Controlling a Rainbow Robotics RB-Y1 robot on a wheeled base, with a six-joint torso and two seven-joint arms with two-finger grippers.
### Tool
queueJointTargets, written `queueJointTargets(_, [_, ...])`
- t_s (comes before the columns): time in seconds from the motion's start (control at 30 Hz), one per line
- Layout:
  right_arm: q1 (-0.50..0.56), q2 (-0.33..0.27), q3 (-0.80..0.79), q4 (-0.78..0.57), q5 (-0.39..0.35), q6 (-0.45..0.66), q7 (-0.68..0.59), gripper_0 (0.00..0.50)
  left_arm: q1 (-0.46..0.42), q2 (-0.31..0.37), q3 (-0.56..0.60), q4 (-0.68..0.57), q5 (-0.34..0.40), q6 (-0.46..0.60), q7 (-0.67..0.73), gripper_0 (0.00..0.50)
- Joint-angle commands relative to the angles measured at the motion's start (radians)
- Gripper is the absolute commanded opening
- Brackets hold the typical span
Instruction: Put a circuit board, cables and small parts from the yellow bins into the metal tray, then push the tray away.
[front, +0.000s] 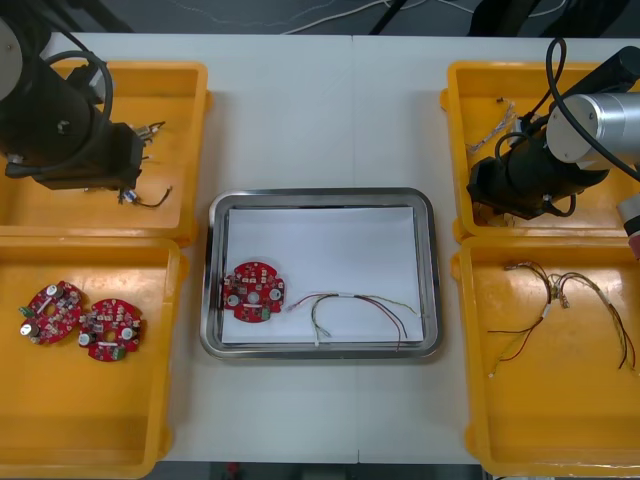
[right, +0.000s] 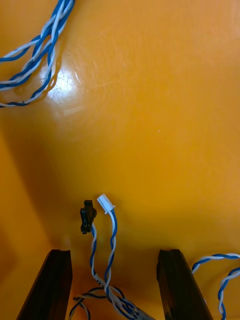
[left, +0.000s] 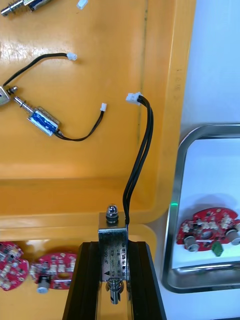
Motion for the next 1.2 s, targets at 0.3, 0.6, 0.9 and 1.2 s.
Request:
queueJointTargets(0.3, [0.027,0.009,0.010,-0.006,0.011,-0.031,-0.022,0.500,-0.040,0.031,-0.165,-0.138,0.029,0.008,0.246,0.000])
queueJointTargets(0.6, [0.029,0.008,0.010,-0.006,0.010,-0.033,-0.023,0.252,-0.041,0.030,-0.277,-0.182,0.010,-0.008,0.373,0.000])
queueJointTargets(0.9, [0.027,0.003,0.007,-0.006,0.002,-0.031,-0.023,0.000,-0.041,0.021,-0.355,-0.192,-0.017,-0.091,0.369,0.000])
queueJointTargets(1.2, [0.026,-0.038,-0.035,-0.006,-0.096,-0.030,0.001,0.000,-0.040,0.005,-0.453,-0.181,-0.070,-0.175,0.358,0.000])
